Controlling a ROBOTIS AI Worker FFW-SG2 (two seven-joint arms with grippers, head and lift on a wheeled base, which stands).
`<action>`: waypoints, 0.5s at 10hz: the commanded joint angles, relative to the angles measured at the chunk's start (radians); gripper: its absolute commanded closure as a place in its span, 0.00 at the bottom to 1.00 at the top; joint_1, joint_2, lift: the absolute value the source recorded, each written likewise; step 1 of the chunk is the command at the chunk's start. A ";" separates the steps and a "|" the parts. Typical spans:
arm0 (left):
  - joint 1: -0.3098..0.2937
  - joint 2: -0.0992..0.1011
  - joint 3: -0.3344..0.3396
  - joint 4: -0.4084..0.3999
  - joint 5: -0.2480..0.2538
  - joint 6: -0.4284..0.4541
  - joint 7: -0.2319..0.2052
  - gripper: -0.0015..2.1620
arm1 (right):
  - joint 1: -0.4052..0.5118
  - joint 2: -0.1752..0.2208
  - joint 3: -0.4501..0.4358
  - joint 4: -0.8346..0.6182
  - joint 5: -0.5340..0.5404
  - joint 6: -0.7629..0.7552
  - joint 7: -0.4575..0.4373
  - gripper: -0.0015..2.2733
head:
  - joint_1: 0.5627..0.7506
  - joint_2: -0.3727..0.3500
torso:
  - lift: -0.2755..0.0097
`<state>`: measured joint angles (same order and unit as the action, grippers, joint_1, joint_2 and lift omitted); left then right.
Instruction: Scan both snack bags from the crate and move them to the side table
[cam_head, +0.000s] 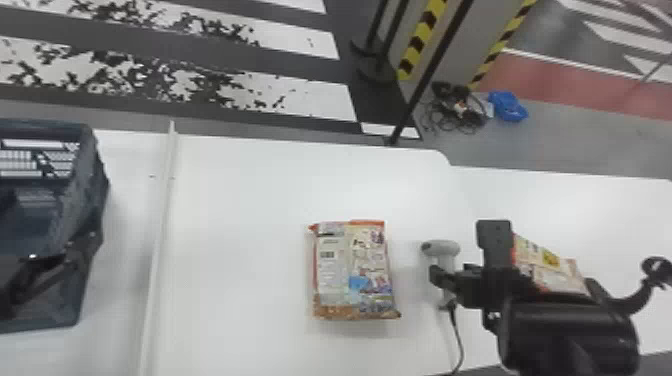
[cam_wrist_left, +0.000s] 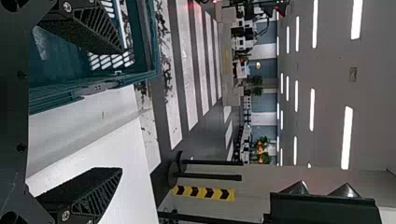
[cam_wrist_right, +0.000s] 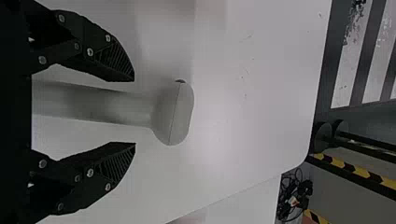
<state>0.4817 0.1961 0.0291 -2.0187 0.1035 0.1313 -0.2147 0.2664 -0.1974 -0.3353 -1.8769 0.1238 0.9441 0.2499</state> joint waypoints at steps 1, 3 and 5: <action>0.000 0.000 0.000 0.000 0.001 0.000 0.001 0.05 | 0.031 0.004 -0.019 -0.060 -0.041 0.003 0.000 0.02 | 0.70 0.07 | 0.70; 0.000 -0.001 0.002 0.000 0.001 0.000 0.000 0.05 | 0.068 0.006 -0.042 -0.153 -0.139 0.065 0.049 0.02 | 0.70 0.08 | 0.70; 0.002 -0.003 0.002 0.000 -0.001 0.000 0.000 0.05 | 0.070 0.007 -0.042 -0.171 -0.223 0.114 0.108 0.02 | 0.70 0.14 | 0.70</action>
<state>0.4826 0.1934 0.0308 -2.0187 0.1030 0.1313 -0.2140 0.3365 -0.1903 -0.3773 -2.0445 -0.0768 1.0449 0.3548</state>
